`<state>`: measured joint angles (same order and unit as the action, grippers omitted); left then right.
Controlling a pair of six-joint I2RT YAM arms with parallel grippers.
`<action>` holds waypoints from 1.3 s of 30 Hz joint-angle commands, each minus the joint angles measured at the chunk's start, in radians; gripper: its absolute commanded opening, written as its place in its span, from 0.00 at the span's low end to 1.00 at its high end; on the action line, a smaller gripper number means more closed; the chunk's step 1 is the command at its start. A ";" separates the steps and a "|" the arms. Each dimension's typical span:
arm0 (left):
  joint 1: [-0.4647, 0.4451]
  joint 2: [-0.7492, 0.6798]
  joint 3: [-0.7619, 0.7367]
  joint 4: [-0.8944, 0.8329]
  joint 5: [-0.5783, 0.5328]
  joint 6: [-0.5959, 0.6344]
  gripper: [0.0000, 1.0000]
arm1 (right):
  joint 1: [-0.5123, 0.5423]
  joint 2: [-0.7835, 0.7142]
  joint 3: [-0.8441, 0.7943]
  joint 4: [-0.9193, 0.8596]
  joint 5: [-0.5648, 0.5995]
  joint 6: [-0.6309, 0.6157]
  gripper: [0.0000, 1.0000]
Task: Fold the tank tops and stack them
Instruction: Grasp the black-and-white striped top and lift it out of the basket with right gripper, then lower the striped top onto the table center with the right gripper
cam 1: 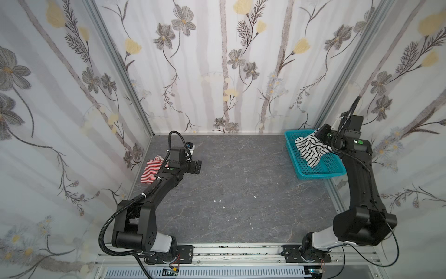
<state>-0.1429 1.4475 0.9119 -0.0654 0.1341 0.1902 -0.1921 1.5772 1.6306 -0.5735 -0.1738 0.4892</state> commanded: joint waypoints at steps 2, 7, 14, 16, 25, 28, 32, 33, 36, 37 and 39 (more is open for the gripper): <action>0.032 0.003 -0.010 -0.006 0.041 -0.017 1.00 | 0.067 -0.107 0.024 0.100 -0.110 0.068 0.00; 0.056 -0.004 -0.005 -0.014 0.048 -0.011 1.00 | 0.265 -0.130 0.074 0.126 -0.168 0.130 0.00; 0.068 -0.015 0.001 -0.023 0.061 -0.009 1.00 | 0.488 -0.045 0.023 0.288 -0.169 0.232 0.00; 0.071 -0.017 0.004 -0.025 0.061 -0.009 1.00 | 0.528 0.009 0.039 0.339 -0.170 0.252 0.00; 0.071 -0.018 -0.007 -0.027 0.079 -0.012 1.00 | 0.668 0.179 -0.064 0.661 -0.119 0.387 0.00; 0.071 -0.020 -0.023 -0.028 0.084 0.007 1.00 | 0.717 0.188 -0.123 0.590 -0.052 0.399 0.00; 0.070 -0.010 -0.037 -0.032 0.093 0.022 1.00 | 0.757 0.205 -0.221 0.483 -0.048 0.435 0.00; 0.071 -0.005 -0.039 -0.033 0.103 0.024 1.00 | 0.768 0.208 -0.249 0.468 -0.045 0.439 0.00; 0.069 0.010 -0.036 -0.033 0.131 0.025 1.00 | 0.796 0.234 -0.313 0.441 -0.016 0.439 0.00; 0.068 0.016 -0.034 -0.034 0.142 0.023 1.00 | 0.800 0.251 -0.328 0.443 -0.022 0.440 0.00; 0.064 0.028 -0.024 -0.039 0.160 0.020 1.00 | 0.803 0.289 -0.348 0.452 -0.038 0.446 0.00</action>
<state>-0.0761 1.4635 0.8772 -0.1009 0.2520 0.2062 0.6098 1.8370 1.3029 -0.1337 -0.2287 0.9154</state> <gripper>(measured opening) 0.997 0.067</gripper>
